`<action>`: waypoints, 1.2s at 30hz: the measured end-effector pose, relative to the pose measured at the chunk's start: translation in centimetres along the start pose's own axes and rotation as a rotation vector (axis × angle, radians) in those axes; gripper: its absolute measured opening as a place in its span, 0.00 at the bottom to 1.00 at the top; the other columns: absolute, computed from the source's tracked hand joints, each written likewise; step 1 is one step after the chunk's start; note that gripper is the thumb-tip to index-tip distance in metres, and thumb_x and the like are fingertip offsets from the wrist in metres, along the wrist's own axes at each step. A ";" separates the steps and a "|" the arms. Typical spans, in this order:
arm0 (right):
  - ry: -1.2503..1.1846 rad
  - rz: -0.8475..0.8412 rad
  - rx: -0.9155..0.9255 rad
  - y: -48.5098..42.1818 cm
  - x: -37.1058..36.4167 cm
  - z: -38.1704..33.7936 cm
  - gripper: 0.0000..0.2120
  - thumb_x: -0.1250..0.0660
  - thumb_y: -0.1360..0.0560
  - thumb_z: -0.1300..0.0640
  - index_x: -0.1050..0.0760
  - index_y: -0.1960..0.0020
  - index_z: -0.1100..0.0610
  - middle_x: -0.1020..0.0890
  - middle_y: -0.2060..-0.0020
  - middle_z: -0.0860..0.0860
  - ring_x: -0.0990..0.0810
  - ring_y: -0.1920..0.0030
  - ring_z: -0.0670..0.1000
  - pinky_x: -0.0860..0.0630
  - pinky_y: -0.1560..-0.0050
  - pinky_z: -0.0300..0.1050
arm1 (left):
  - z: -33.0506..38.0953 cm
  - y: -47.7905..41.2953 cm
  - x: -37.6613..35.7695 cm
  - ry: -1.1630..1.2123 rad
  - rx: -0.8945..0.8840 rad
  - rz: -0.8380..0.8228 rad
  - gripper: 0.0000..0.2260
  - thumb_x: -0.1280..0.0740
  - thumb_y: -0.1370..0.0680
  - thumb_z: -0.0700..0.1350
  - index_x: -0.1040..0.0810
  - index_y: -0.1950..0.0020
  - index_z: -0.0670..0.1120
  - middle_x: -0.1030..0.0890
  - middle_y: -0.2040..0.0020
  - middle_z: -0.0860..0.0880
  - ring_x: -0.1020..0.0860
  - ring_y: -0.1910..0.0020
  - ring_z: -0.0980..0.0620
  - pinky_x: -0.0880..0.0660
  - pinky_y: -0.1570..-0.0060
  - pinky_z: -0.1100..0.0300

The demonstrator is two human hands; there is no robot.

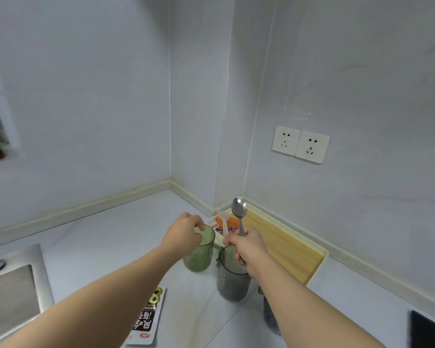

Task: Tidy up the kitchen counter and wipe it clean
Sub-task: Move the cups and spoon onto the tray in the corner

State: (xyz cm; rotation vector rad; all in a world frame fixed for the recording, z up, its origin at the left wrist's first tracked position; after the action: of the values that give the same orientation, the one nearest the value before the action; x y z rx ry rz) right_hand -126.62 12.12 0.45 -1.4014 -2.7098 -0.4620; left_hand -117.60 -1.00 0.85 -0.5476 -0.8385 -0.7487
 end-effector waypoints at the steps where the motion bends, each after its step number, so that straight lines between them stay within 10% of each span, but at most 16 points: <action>1: 0.011 -0.001 0.006 -0.2 -0.7 0.1 0.10 0.32 0.29 0.65 0.34 0.56 0.57 0.27 0.66 0.54 0.36 0.80 0.47 0.40 0.79 0.37 | -1.1 0.2 0.3 -0.031 0.054 -0.018 0.11 0.40 0.24 0.37 0.24 0.44 0.44 0.29 0.46 0.47 0.27 0.49 0.48 0.31 0.51 0.61; 16: 0.080 -0.220 -0.014 0.7 -12.3 1.5 0.08 0.34 0.26 0.63 0.33 0.52 0.57 0.19 0.58 0.55 0.34 0.76 0.48 0.38 0.74 0.38 | -15.2 6.9 0.0 -0.273 0.641 -0.131 0.13 0.43 0.21 0.41 0.35 0.36 0.41 0.31 0.37 0.42 0.28 0.39 0.42 0.29 0.45 0.55; 36: 0.139 -0.250 -0.076 0.4 -11.5 3.2 0.06 0.36 0.25 0.64 0.33 0.52 0.58 0.20 0.56 0.57 0.35 0.77 0.48 0.39 0.76 0.36 | -16.4 7.0 -2.0 -0.268 0.695 -0.231 0.06 0.45 0.23 0.37 0.29 0.50 0.42 0.25 0.43 0.42 0.28 0.43 0.43 0.30 0.50 0.57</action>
State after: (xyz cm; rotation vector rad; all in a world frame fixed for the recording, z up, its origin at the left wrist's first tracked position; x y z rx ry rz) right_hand -119.27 4.16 -4.60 -1.0052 -2.7884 -0.6579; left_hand -105.59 -7.21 -10.92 0.0790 -1.3497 -0.5447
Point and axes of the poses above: each hand's wrist, its own y-axis away from the middle knuckle, its own x-axis out of the back of the hand, z = x × y, the point moved 2 cm from there along -y, towards the middle knuckle
